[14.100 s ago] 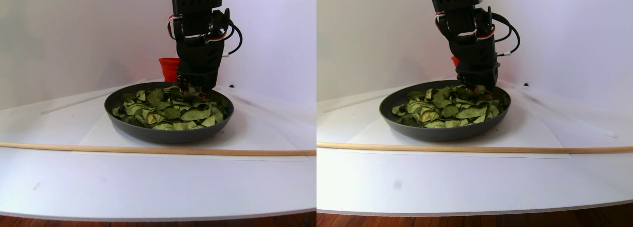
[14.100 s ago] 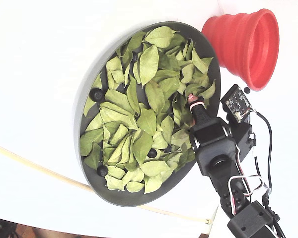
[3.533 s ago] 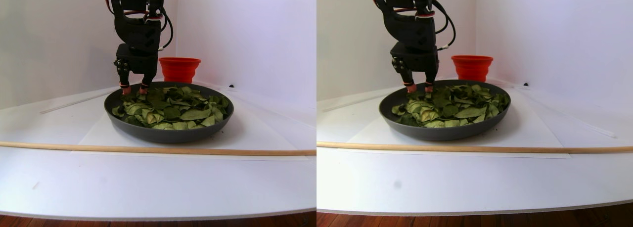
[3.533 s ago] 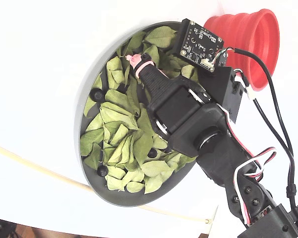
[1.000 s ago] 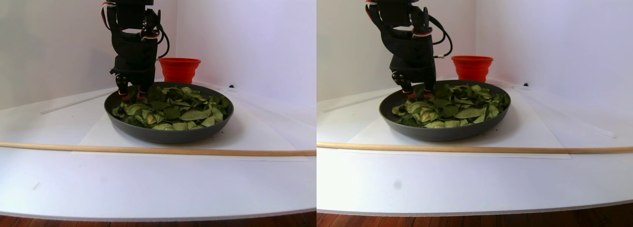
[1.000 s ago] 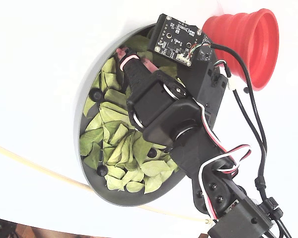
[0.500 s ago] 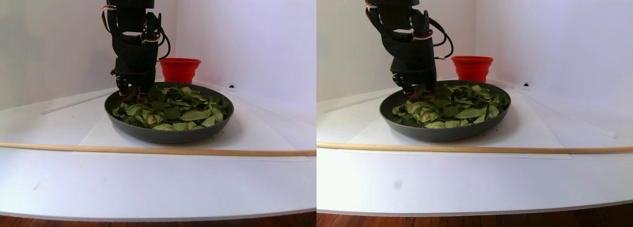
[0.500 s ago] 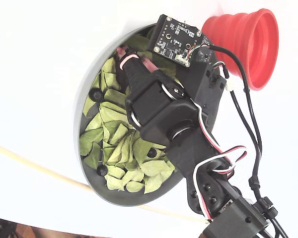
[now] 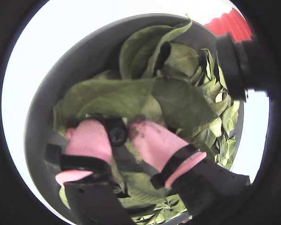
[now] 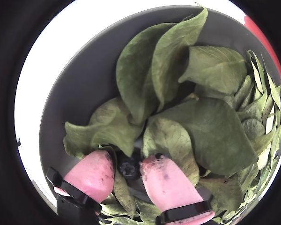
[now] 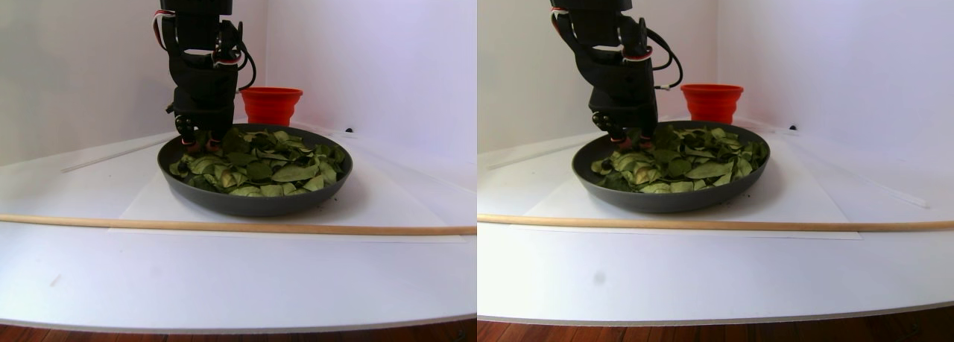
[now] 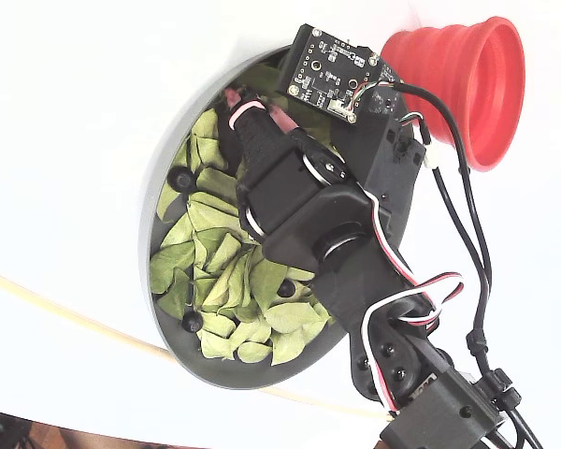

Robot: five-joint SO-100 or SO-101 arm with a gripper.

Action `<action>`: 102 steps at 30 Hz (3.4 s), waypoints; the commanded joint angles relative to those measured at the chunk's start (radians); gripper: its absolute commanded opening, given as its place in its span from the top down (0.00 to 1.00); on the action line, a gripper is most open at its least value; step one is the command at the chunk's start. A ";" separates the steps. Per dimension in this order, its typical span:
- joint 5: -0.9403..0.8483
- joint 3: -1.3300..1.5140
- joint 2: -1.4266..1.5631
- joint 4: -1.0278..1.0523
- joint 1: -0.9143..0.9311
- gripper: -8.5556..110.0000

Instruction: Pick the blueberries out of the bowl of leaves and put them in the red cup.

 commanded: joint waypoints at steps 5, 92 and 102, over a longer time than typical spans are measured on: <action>-0.003 0.002 0.029 0.009 0.014 0.84; -0.040 0.005 0.098 -0.020 0.032 0.79; -0.041 0.048 0.095 -0.035 0.037 0.79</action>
